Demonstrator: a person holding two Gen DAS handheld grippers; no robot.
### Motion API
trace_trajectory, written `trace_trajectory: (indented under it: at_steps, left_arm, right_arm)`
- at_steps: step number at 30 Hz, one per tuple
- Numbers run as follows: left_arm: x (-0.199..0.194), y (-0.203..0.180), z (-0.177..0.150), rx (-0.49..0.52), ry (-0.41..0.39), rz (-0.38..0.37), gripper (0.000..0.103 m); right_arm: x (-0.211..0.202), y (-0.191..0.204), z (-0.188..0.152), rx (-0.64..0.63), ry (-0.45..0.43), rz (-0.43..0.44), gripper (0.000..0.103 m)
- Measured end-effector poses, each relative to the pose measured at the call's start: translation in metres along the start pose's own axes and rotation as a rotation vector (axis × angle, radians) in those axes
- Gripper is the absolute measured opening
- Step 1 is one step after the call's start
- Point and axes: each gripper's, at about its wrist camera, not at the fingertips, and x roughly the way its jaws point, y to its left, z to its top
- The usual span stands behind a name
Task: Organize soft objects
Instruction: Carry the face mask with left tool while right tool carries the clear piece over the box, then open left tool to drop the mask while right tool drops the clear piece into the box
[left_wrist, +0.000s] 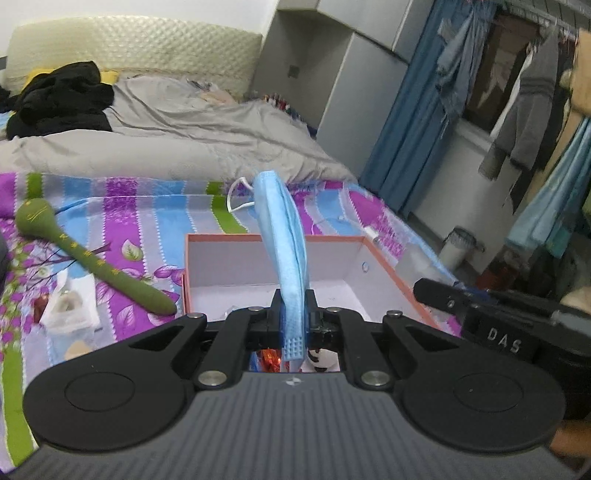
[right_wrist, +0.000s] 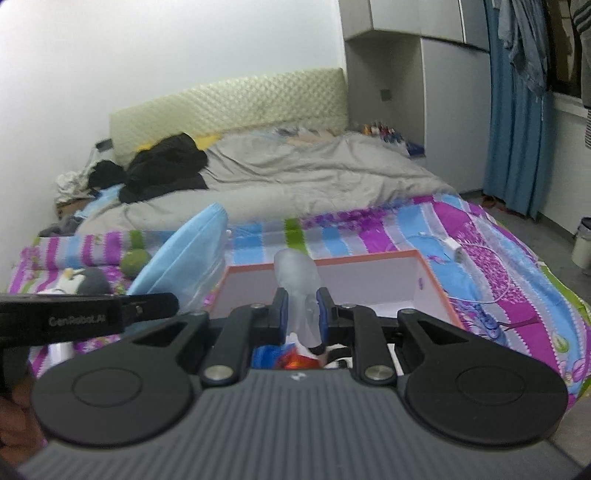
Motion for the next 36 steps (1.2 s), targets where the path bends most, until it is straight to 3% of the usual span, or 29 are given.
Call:
trace_trajectory:
  at_steps: [8,15,20,27,29,31,33,35,36]
  left_arm:
    - [0.090,-0.002,0.027,0.045,0.161,0.052,0.011]
    - [0.144,0.002,0.033,0.065,0.328,0.067,0.011]
    - [0.163,0.001,0.036,0.063,0.378,0.070,0.011]
    - [0.163,-0.002,0.036,0.071,0.388,0.072,0.011]
    - [0.161,0.000,0.036,0.055,0.395,0.061,0.018]
    - [0.160,-0.002,0.036,0.053,0.404,0.053,0.048]
    - [0.156,-0.003,0.036,0.043,0.394,0.059,0.053]
    - [0.148,-0.006,0.037,0.057,0.363,0.068,0.053]
    - [0.145,-0.006,0.038,0.050,0.358,0.064,0.053]
  right_arm:
    - [0.061,-0.023,0.001,0.016,0.223,0.010,0.020]
    - [0.102,-0.041,0.000,0.040,0.387,-0.008,0.020]
    - [0.115,-0.052,0.001,0.048,0.456,-0.001,0.021]
    - [0.118,-0.063,0.000,0.082,0.462,-0.006,0.022]
    - [0.118,-0.062,-0.002,0.073,0.467,-0.007,0.025]
    - [0.118,-0.062,-0.001,0.070,0.468,-0.006,0.030]
    - [0.115,-0.063,0.000,0.081,0.455,-0.015,0.048]
    - [0.111,-0.066,0.003,0.097,0.434,-0.017,0.059]
    - [0.108,-0.068,0.004,0.099,0.426,-0.016,0.059]
